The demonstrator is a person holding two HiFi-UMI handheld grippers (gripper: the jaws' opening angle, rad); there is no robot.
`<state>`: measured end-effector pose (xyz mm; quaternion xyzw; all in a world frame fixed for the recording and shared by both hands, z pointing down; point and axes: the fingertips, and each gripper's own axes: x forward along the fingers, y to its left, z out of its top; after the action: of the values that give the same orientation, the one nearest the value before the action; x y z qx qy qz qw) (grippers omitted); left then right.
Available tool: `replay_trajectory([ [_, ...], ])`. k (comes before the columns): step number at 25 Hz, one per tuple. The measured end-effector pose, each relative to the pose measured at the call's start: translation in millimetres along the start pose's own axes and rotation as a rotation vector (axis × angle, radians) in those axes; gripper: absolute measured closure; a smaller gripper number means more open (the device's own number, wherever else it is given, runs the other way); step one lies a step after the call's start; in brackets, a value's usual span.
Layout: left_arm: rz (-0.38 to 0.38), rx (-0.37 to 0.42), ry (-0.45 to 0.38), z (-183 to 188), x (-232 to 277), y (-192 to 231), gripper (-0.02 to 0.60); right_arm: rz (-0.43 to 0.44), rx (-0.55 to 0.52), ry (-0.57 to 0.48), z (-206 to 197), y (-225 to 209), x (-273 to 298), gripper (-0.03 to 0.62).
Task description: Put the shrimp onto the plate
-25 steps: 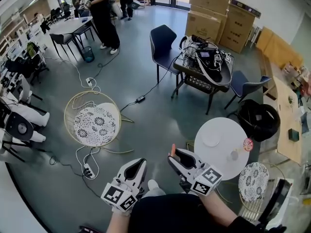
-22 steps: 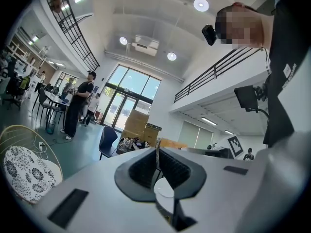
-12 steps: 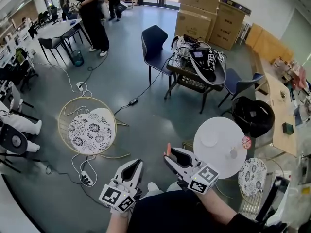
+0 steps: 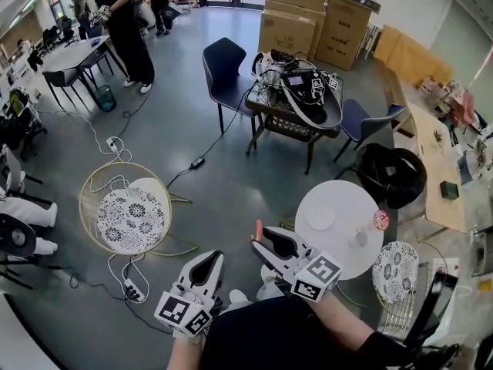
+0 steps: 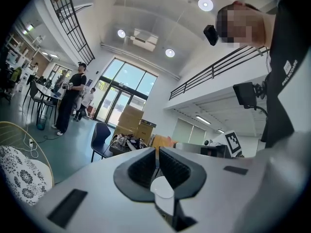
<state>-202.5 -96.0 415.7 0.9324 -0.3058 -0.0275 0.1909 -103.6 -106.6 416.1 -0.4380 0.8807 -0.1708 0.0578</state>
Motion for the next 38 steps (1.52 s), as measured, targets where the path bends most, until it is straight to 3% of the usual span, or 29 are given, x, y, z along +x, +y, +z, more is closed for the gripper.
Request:
replay_trajectory([
  [12,-0.024,0.048,0.057,3,67,-13,0.572,-0.032,0.021,0.007,2,-72,3,0.442],
  [18,-0.037,0.108,0.105,0,100,-20,0.572,-0.093,0.033,0.028,-8,-123,-5,0.442],
  [29,-0.077,0.183,0.217,-25,160,-38,0.569,-0.239,0.075,0.109,-51,-219,-29,0.442],
  [38,-0.071,0.177,0.291,-52,195,-42,0.564,-0.334,0.109,0.213,-103,-286,-53,0.441],
])
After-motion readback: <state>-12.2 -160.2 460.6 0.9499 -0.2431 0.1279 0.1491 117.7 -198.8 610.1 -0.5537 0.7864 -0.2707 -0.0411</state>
